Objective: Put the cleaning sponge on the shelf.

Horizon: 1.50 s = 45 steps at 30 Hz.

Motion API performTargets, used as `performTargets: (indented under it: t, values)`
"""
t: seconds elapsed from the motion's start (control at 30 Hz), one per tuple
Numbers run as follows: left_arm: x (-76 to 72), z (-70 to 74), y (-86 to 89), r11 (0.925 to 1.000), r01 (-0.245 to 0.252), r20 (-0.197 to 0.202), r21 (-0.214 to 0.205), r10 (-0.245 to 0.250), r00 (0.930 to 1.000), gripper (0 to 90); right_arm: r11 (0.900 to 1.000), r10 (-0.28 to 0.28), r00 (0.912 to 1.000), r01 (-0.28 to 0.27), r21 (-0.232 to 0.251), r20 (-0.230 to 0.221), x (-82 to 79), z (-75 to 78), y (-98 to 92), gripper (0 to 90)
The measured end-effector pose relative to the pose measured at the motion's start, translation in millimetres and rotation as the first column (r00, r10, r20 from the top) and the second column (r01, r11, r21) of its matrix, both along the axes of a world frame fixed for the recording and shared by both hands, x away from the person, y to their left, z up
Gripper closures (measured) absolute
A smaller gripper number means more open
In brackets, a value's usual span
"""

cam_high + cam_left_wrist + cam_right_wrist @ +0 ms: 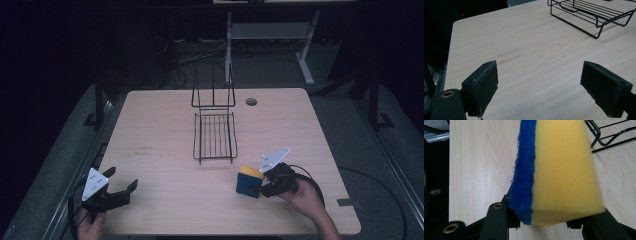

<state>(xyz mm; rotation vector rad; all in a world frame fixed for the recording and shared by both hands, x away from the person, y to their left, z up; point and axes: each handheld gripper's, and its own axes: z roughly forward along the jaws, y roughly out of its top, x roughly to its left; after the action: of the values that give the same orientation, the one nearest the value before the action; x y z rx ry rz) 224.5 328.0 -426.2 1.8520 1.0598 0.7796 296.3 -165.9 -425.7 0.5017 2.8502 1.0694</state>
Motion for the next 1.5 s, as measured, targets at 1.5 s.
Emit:
performTargets:
  t: [1.5]
  values:
    - [1.3, 0.6, 1.6, 1.0000, 0.000, -0.002, -0.004, 0.000, 1.0000, 13.9, 0.9997, 0.023, 0.9991, -0.023, 0.008, 0.035, 2.6, 11.9, 7.0, 56.7]
